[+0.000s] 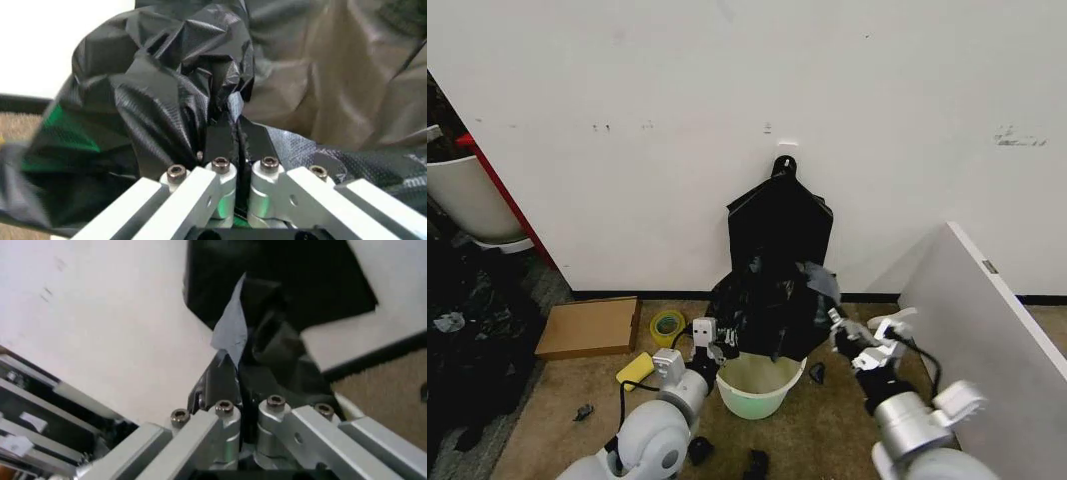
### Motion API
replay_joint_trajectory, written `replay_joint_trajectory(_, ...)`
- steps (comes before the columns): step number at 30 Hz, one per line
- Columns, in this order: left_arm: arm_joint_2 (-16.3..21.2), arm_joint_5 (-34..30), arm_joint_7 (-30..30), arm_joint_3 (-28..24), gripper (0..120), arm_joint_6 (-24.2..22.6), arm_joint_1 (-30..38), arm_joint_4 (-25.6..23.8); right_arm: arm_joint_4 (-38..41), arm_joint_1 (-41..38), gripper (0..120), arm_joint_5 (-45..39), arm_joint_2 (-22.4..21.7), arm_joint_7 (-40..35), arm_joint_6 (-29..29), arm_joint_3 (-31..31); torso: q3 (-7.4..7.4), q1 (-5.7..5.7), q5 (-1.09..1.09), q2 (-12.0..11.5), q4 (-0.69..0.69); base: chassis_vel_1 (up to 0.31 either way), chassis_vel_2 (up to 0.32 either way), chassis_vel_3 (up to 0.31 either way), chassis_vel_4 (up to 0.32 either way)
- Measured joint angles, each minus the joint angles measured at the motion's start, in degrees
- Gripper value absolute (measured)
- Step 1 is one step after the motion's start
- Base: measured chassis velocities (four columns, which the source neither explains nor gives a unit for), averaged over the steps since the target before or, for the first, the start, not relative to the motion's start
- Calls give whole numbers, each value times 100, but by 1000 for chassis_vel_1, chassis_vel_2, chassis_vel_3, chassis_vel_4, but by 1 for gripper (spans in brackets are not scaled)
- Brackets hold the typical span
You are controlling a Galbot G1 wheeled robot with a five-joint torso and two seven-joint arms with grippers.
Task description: Place the garbage bag over the trash bin.
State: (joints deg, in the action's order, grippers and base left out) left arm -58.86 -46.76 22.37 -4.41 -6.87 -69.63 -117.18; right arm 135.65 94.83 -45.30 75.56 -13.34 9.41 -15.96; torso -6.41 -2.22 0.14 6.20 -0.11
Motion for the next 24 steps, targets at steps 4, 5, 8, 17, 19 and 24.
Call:
replay_joint_trajectory(4, -143, 13, -1, -64, 0, 5, -9, 129, -328, -49, 0, 203, 89, 17, -61, 149, 0, 0, 1, 0, 0, 0, 0, 0, 0)
replay_joint_trajectory(5, -218, 17, -3, -102, 0, 5, -27, 192, -494, -48, 0, 316, 113, 20, -98, 215, 0, 0, 0, 0, 0, 0, 0, 0, 0)
replay_joint_trajectory(8, -263, 27, -9, -133, 0, 6, -65, 277, -661, 46, 0, 516, 125, 33, -147, 292, 0, 0, 0, 0, 0, 0, 0, 0, 0)
replay_joint_trajectory(17, -377, 85, -37, -228, 0, 30, -6, 489, -1016, 195, 0, 970, 179, 129, -314, 378, 0, 1, 1, 0, 0, 0, 0, 0, 0)
replay_joint_trajectory(19, -500, 89, -37, -271, 0, 31, 64, 595, -1070, 186, 0, 986, 197, 124, -343, 357, 0, 0, 1, 0, 0, 0, 0, 0, 0)
replay_joint_trajectory(24, -742, 90, -9, -369, 0, 21, 193, 799, -1079, 182, 0, 986, 228, 114, -364, 288, 0, 1, 0, 0, 0, 0, 0, 0, 0)
